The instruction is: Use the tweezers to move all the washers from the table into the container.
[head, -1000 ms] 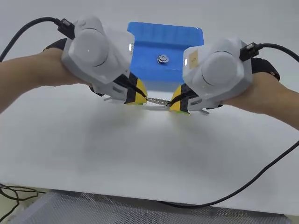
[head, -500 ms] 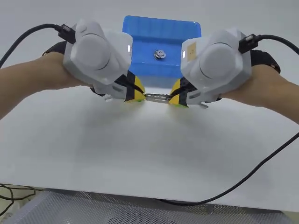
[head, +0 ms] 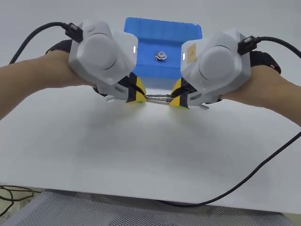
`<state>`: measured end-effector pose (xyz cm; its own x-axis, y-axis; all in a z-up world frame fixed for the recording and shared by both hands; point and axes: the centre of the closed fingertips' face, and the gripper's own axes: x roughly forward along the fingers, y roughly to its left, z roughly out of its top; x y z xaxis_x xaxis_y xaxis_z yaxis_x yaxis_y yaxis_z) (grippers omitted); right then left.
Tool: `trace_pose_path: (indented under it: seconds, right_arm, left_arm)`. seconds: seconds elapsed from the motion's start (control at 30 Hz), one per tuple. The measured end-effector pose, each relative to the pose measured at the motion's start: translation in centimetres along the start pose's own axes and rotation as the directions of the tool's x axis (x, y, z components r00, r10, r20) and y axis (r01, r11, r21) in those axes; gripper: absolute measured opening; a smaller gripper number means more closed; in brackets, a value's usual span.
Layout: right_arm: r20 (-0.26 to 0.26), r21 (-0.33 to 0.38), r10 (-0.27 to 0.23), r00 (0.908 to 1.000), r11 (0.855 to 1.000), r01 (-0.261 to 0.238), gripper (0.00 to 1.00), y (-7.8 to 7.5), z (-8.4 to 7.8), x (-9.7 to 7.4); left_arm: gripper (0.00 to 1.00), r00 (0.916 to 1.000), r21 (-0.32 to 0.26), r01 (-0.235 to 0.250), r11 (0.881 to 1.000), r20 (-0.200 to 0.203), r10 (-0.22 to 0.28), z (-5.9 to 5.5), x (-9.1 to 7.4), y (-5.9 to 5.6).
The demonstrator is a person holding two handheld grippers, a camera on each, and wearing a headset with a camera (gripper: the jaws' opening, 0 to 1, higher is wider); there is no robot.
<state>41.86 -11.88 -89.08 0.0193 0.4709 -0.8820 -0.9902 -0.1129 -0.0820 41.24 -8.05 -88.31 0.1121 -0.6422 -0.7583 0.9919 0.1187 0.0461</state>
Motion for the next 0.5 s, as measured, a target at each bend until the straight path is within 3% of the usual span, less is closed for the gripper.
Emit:
trace_pose_path:
  seconds: [0.33,0.47,0.5]
  right_arm:
    - [0.019,0.051,-0.003,0.9998,0.999,0.002,0.15,-0.3,-0.4,-0.3]
    - [0.075,0.126,-0.024,0.9969,0.992,0.014,0.16,-0.3,-0.4,-0.9]
    - [0.117,0.164,-0.044,0.9921,0.986,0.025,0.16,-0.3,-0.1,-1.2]
  left_arm:
    - [0.13,0.9996,-0.028,-0.005,1.000,-0.029,0.004,-0.6,-0.4,0.0]
    - [0.14,0.9994,-0.070,-0.006,0.998,-0.034,0.003,-1.0,-1.0,-0.5]
    - [0.15,0.9996,-0.098,-0.003,0.995,-0.029,0.001,-1.0,-1.1,-0.7]
